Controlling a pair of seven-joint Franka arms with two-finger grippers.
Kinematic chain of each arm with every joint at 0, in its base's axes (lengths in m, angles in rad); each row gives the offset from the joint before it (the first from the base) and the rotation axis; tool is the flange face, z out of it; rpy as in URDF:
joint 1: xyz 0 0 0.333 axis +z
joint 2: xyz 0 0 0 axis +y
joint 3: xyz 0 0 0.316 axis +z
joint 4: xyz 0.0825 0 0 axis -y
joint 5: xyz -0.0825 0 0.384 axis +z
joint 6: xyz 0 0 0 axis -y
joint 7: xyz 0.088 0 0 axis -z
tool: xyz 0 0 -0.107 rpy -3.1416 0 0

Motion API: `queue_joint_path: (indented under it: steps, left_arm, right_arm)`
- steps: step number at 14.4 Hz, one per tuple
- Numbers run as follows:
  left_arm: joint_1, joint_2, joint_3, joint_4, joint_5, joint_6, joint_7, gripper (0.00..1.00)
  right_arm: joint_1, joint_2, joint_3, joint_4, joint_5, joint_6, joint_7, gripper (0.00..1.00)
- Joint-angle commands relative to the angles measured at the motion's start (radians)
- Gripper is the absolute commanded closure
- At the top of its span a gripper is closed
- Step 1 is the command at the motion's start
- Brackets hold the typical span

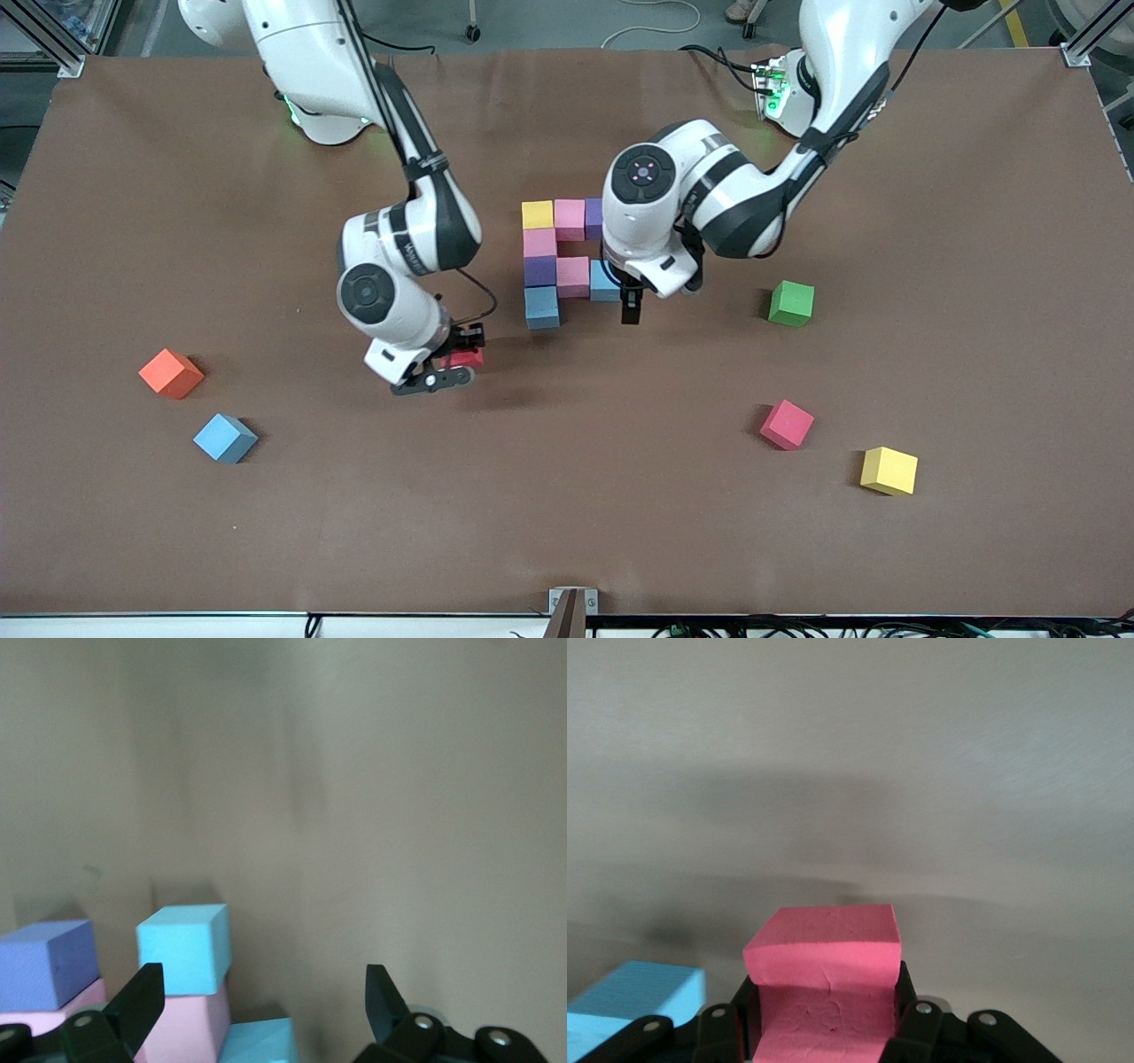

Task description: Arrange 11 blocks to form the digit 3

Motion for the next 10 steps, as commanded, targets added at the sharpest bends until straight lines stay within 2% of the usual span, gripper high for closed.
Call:
queue_joint_path:
  steps: [1,5,10]
  left_arm:
    - [0.087,0.008,-0.012,0.053,0.003,-0.030,0.193,0.00]
    - [0.224,0.008,-0.008,0.074,0.006,-0.030,0.569,0.00]
    - [0.432,0.045,0.000,0.088,0.018,-0.028,1.069,0.00]
  right_arm:
    - [0.058,-0.005,-0.010,0.015,0.011,0.022,0.134,0.99]
    - [0.094,0.041,-0.010,0.098,0.011,0.022,0.258,0.99]
    - [0.104,0.096,-0.006,0.163,0.011,0.019,0.305,0.99]
